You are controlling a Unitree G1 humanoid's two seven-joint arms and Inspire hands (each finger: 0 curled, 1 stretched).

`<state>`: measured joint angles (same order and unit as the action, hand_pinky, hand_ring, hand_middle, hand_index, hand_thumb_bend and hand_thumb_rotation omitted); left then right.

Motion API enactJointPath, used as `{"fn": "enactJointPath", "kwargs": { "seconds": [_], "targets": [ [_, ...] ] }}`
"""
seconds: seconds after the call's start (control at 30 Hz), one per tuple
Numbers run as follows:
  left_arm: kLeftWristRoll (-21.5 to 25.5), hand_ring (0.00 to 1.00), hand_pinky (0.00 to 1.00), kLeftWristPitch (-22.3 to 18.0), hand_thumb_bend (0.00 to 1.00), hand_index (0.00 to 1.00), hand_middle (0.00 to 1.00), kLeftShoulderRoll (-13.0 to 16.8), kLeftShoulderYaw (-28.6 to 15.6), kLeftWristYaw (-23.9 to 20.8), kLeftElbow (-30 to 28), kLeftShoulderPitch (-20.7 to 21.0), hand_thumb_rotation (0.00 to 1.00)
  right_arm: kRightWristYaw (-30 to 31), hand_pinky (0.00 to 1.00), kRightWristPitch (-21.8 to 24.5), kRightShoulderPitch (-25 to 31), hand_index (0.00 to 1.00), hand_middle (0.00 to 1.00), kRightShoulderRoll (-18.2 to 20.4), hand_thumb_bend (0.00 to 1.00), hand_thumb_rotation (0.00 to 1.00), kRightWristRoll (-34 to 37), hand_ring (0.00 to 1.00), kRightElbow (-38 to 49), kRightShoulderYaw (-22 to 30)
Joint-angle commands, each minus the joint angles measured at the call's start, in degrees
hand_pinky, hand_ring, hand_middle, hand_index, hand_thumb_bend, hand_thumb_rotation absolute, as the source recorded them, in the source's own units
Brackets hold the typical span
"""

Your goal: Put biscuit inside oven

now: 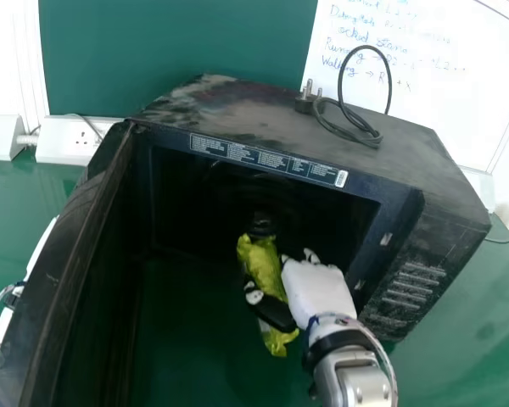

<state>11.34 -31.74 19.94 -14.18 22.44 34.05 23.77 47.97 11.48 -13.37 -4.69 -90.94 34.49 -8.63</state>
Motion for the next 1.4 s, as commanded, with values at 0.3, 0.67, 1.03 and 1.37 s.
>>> {"fn": "enactJointPath", "kwargs": {
  "seconds": [0.3, 0.67, 1.03, 1.37],
  "targets": [
    [0.4, 0.35, 0.31, -0.2, 0.52, 0.49, 0.43, -0.2, 0.2, 0.3, 0.3, 0.2, 0.07, -6.0, 0.07, 2.3, -10.3, 0.49, 0.46, -1.6, 0.52, 0.00, 2.4, 0.14, -8.5, 0.2],
    [0.1, 0.35, 0.31, 0.0, 0.52, 0.49, 0.43, -0.3, 0.4, -0.1, -0.1, -0.1, 0.07, -19.2, 0.09, 2.6, -21.2, 0.49, 0.47, -6.0, 0.53, 0.00, 9.5, 0.16, -28.5, -1.6],
    [0.6, 0.35, 0.31, 0.3, 0.52, 0.49, 0.43, -0.4, 0.5, 0.4, -0.7, -0.4, 0.07, -37.4, 0.10, -0.4, -31.4, 0.49, 0.47, -10.8, 0.53, 0.00, 18.8, 0.17, -48.8, -6.6],
    [1.1, 0.35, 0.31, -0.5, 0.51, 0.50, 0.43, -0.3, 0.3, 1.5, 0.0, -0.3, 0.07, -55.5, 0.09, -4.5, -41.7, 0.49, 0.47, -12.6, 0.53, 0.00, 24.9, 0.16, -72.8, -12.1]
  ]
}}
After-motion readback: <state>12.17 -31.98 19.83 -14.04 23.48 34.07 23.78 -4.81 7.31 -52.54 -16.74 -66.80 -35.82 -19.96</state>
